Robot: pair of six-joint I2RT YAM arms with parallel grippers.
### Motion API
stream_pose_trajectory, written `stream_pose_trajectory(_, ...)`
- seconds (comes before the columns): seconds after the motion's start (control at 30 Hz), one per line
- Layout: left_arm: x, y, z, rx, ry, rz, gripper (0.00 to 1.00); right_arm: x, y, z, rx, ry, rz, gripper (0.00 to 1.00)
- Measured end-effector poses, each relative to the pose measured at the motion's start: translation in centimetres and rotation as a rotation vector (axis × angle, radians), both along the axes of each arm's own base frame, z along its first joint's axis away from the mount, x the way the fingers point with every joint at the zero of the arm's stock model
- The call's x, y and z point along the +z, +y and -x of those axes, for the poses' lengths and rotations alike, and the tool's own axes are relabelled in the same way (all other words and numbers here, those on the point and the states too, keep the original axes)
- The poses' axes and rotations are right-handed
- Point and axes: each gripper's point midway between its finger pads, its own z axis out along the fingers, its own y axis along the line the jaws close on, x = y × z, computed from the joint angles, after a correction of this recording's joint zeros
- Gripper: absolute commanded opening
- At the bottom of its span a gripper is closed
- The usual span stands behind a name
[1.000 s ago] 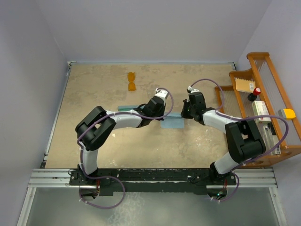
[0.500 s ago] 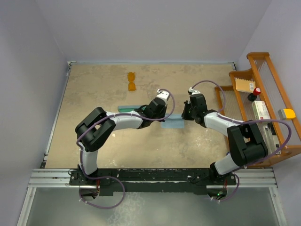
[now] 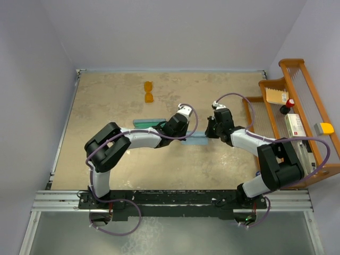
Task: Organize the sunglasses
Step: Fold the glasses cleaning cloth at the center of the board.
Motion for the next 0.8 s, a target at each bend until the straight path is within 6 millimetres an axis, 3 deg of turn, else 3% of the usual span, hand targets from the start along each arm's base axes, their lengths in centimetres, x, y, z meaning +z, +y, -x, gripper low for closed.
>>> stream_pose_trajectory(0.8, -0.3, 1.6, -0.1, 0.023, -0.031, -0.061, 0.00, 0.0, 0.8, 0.9, 0.028, 0.000, -0.002, 0.00)
